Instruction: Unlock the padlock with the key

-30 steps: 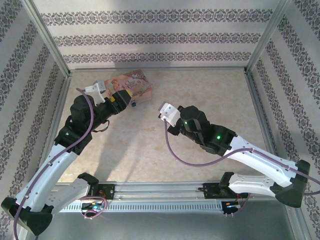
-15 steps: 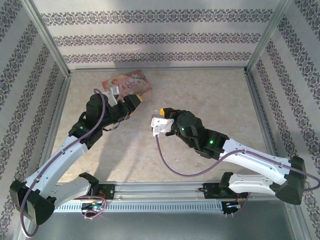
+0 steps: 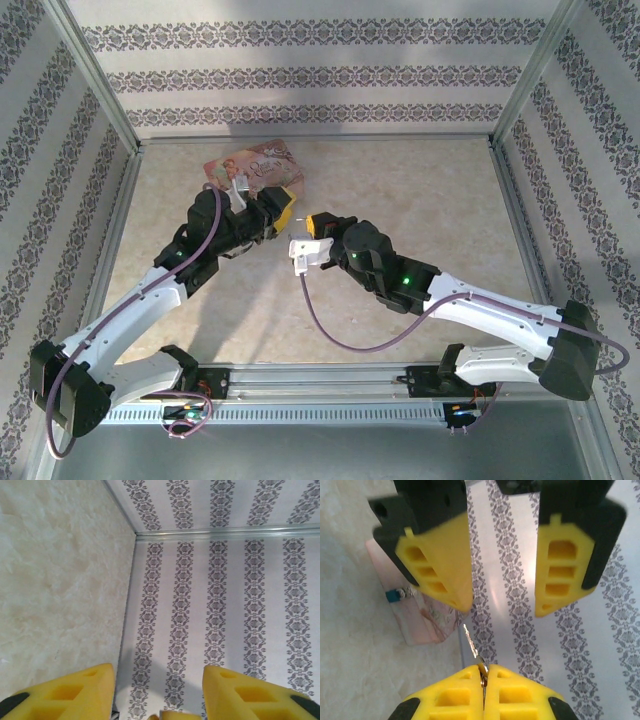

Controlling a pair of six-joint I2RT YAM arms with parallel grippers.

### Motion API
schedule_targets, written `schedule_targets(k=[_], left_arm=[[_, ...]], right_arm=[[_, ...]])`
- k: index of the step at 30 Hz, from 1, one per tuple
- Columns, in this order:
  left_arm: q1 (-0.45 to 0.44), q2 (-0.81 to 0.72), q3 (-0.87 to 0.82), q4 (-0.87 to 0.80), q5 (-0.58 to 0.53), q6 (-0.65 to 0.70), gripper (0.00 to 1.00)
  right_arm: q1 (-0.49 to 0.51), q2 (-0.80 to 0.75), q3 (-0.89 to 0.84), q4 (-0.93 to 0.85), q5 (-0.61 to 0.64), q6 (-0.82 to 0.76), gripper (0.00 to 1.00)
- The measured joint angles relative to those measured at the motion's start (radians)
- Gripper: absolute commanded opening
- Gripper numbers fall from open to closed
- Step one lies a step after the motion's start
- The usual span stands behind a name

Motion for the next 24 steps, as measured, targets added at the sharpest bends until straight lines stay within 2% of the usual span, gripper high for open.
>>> schedule_targets(k=[12,24], left_arm=[[-0.026,0.005,0.0,0.031,-0.037,-0.117,0.41],[-0.032,0.005,0.0,0.068,-0.054,-0.147,0.21]], right_arm=[[-0.063,0.0,0.036,0.019,-0.137,-0.006,0.0],[-0.066,0.047,0.06,0.052,-0.161,-0.007,0.0]])
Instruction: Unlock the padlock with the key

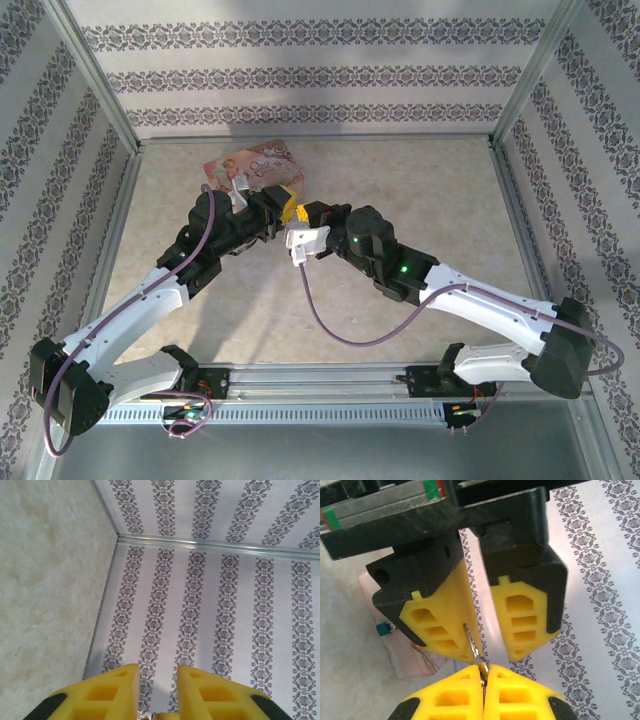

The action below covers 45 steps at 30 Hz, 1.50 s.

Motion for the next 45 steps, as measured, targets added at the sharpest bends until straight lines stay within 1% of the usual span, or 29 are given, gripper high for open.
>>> schedule_targets(k=[3,7,8,10,13,18,21,25,29,32,34,37,42,45], left_arm=[[0.0,0.001,0.0,0.0,-0.005,-0.003,0.14],[-0.001,0.001,0.0,0.001,-0.014,-0.004,0.02],[-0.001,0.001,0.0,0.002,-0.017,-0.002,0.0],[-0.002,0.001,0.0,0.003,-0.019,-0.002,0.0],[-0.003,0.001,0.0,0.003,-0.022,0.0,0.0],[-0.005,0.004,0.002,-0.003,-0.027,0.041,0.0],[-0.005,0.003,0.02,-0.032,-0.049,0.105,0.0],[-0.005,-0.008,0.055,-0.075,-0.083,0.217,0.0],[-0.005,-0.026,0.096,-0.104,-0.1,0.37,0.0],[-0.005,-0.049,0.1,-0.101,-0.087,0.504,0.0],[-0.005,-0.063,0.1,-0.101,-0.073,0.579,0.0],[-0.005,-0.075,0.111,-0.109,-0.04,0.7,0.0],[-0.005,-0.074,0.16,-0.116,0.065,0.874,0.0],[-0.005,-0.072,0.17,-0.117,0.122,0.942,0.0]], right_arm=[[0.0,0.002,0.003,0.01,0.001,0.0,0.0],[0.0,0.002,0.005,0.014,0.004,0.0,0.0],[0.0,0.002,0.005,0.014,0.005,0.0,0.0],[0.0,0.002,0.005,0.014,0.007,0.0,0.03],[0.0,0.001,0.005,0.014,0.007,0.002,0.11],[0.0,-0.011,0.005,-0.011,0.003,0.034,0.31],[0.0,-0.043,0.004,-0.034,-0.005,0.068,0.42],[-0.004,-0.109,0.002,-0.074,-0.032,0.145,0.51],[-0.032,-0.184,-0.003,-0.13,-0.093,0.285,0.63],[-0.074,-0.232,-0.003,-0.172,-0.156,0.429,0.66],[-0.126,-0.259,-0.003,-0.196,-0.217,0.554,0.67],[-0.249,-0.288,-0.003,-0.217,-0.346,0.758,0.69],[-0.473,-0.299,-0.003,-0.22,-0.623,1.11,0.72],[-0.544,-0.294,-0.013,-0.192,-0.775,1.288,0.74]])
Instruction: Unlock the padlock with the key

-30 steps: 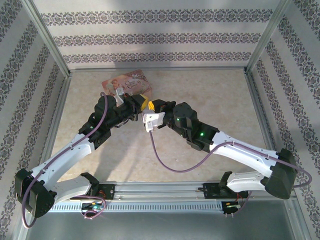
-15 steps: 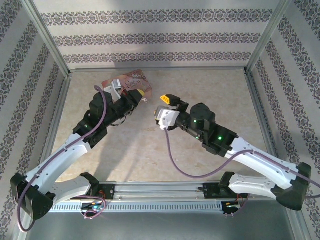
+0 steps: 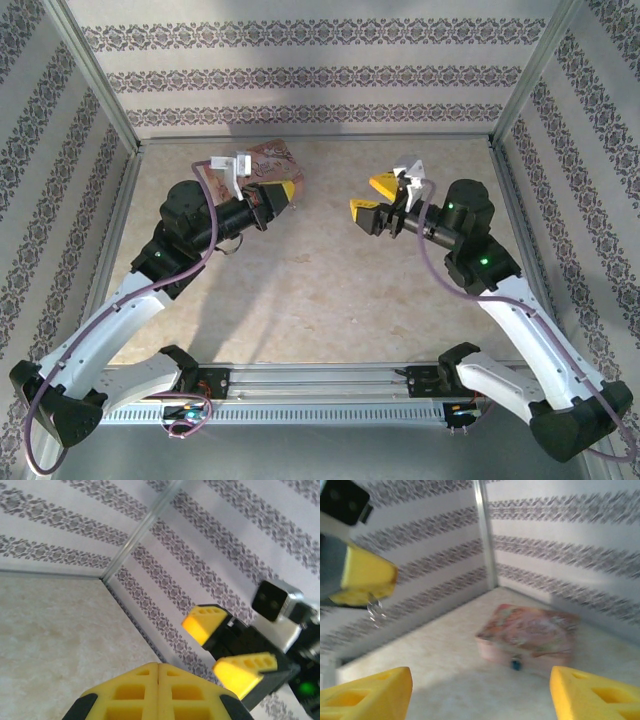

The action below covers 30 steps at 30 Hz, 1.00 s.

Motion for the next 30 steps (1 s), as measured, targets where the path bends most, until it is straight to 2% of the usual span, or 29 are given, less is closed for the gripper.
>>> schedule_targets(k=[5,9,20,30], left_arm=[[0.0,0.032,0.021,-0.019,0.088,0.085,0.0],[0.0,0.064,0.042,-0.031,0.145,0.122,0.0],[0.0,0.086,0.051,-0.034,0.234,0.134,0.0],[0.0,0.101,0.051,-0.012,0.268,0.13,0.0]], right_arm=[[-0.019,0.025,-0.059,0.116,-0.183,0.231,0.74],[-0.011,0.058,-0.11,0.216,-0.265,0.36,0.73],[0.065,0.099,-0.14,0.381,-0.325,0.478,0.69],[0.138,0.184,-0.136,0.444,-0.325,0.51,0.58]])
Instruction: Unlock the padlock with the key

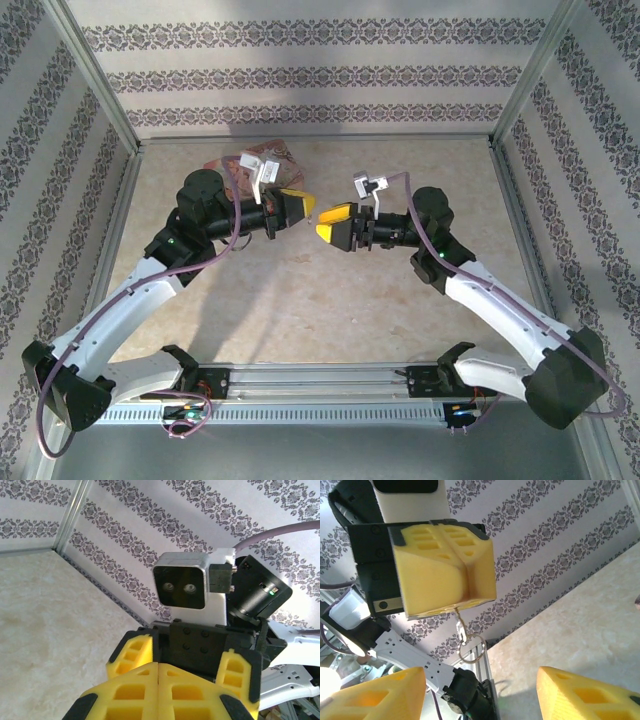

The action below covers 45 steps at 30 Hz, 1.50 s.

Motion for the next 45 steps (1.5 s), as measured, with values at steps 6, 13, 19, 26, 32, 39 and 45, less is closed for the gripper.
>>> schedule_targets(k=[6,13,19,26,32,39,45], left_arm=[[0.0,0.009,-0.002,0.0,0.006,-0.004,0.0],[0.0,0.009,-0.007,0.003,0.006,-0.011,0.0],[0.0,0.009,-0.01,0.019,0.006,-0.012,0.0],[0.0,0.009,-0.011,0.022,0.003,-0.012,0.0],[0.0,0.008,-0.011,0.022,-0.006,-0.011,0.15],[0.003,-0.023,-0.016,-0.011,-0.095,0.01,0.57],[0.053,-0.054,-0.002,-0.089,-0.238,0.031,0.82]], right_arm=[[0.016,0.043,0.024,0.034,0.0,0.027,0.49],[0.029,0.071,0.045,0.064,0.0,0.054,0.34],[0.034,0.078,0.051,0.073,0.0,0.069,0.22],[0.036,0.077,0.051,0.081,0.0,0.069,0.09],[0.035,0.077,0.051,0.082,0.001,0.073,0.0],[0.035,0.074,0.049,0.064,0.011,0.061,0.0],[0.019,0.037,0.03,-0.044,0.061,0.005,0.0]])
